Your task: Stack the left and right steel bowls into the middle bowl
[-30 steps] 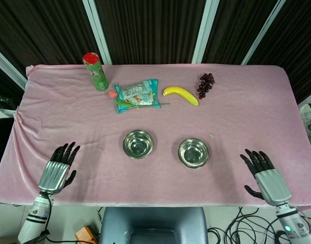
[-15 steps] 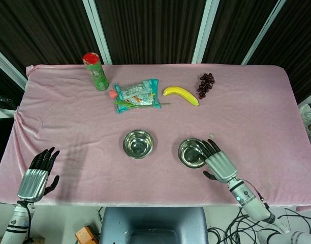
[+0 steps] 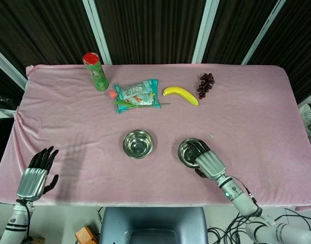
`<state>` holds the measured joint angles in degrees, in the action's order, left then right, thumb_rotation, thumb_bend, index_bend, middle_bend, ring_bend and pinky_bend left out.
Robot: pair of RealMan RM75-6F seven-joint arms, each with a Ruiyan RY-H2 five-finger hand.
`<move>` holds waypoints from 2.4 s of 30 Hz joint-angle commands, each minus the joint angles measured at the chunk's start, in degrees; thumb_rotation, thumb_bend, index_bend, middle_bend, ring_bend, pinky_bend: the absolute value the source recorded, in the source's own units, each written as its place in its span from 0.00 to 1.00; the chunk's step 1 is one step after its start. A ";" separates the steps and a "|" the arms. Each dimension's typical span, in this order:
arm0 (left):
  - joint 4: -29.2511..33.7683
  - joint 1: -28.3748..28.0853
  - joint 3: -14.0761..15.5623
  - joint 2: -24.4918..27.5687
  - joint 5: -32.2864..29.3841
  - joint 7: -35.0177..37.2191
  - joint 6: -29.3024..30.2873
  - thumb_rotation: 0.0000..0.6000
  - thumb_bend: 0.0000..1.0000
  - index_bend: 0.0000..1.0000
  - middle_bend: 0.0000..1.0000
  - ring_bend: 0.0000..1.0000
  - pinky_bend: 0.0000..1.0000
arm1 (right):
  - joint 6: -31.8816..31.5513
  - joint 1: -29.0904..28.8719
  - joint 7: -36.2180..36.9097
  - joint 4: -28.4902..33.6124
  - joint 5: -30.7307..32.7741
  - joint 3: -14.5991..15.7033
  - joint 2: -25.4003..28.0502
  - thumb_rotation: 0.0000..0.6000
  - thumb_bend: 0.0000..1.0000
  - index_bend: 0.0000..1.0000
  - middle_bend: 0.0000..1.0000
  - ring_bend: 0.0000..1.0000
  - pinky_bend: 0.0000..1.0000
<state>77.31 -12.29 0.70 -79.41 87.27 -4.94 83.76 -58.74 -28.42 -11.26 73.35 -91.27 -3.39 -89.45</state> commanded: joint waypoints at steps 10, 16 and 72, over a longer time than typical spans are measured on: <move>0.22 0.14 -0.54 0.51 0.40 0.81 -0.53 1.00 0.41 0.00 0.00 0.00 0.13 | -2.06 -1.37 -2.90 -1.50 1.74 -1.32 -1.67 1.00 0.62 0.75 0.00 0.00 0.00; 0.66 0.39 -0.63 1.06 0.61 1.64 -0.59 1.00 0.41 0.00 0.00 0.00 0.13 | -5.10 -2.67 -7.69 1.75 3.92 -5.81 -0.35 1.00 0.62 0.74 0.00 0.00 0.00; 5.77 1.96 -0.63 6.25 0.07 0.32 -2.21 1.00 0.41 0.00 0.00 0.00 0.13 | -26.66 11.33 -13.75 29.21 2.84 13.91 23.68 1.00 0.34 0.00 0.00 0.00 0.00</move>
<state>81.96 -10.76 -0.34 -73.80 87.39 -3.02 81.43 -70.68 -30.92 -31.74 97.32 -82.59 0.32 -77.70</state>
